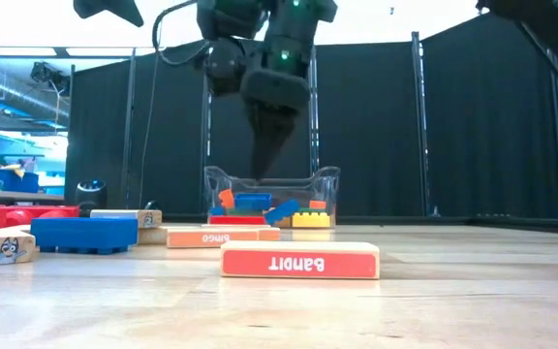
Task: Sort blocks by size
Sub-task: Put the 3-stud red game piece into the top center transparent bin
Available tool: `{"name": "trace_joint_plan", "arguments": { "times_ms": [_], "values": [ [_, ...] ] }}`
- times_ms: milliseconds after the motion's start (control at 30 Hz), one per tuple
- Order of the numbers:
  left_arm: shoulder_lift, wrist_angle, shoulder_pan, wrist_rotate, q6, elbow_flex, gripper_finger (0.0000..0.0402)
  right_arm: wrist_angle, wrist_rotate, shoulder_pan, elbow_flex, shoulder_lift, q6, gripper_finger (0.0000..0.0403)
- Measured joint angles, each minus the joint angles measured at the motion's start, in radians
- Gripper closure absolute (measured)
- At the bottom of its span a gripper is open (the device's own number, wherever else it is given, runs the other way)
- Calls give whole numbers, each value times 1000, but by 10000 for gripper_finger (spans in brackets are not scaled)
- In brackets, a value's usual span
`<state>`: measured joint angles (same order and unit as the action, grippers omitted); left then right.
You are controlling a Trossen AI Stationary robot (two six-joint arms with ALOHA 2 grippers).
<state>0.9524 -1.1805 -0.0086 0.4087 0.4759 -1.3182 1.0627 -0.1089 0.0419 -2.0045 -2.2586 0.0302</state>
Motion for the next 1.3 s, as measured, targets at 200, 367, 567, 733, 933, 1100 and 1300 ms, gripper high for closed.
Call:
{"name": "trace_joint_plan", "arguments": {
  "times_ms": [200,367,567,733,933,1100,1300],
  "values": [
    [0,0,0,0,0,0,388,-133,2,-38,0,0,39,92],
    [0,-1,0,0,0,0,388,-179,49,-52,-3,-18,57,85],
    [0,-1,0,0,0,0,388,-169,78,-52,0,-91,70,108],
    [0,-1,0,0,0,0,388,-177,78,-57,-2,-128,77,123],
    [0,-1,0,0,0,0,388,-176,97,-73,-3,-130,77,163],
    [0,-1,0,0,0,0,388,-164,118,-79,-3,-128,78,235],
    [0,-1,0,0,0,0,388,-143,114,-79,-3,-125,74,329]
  ]
}}
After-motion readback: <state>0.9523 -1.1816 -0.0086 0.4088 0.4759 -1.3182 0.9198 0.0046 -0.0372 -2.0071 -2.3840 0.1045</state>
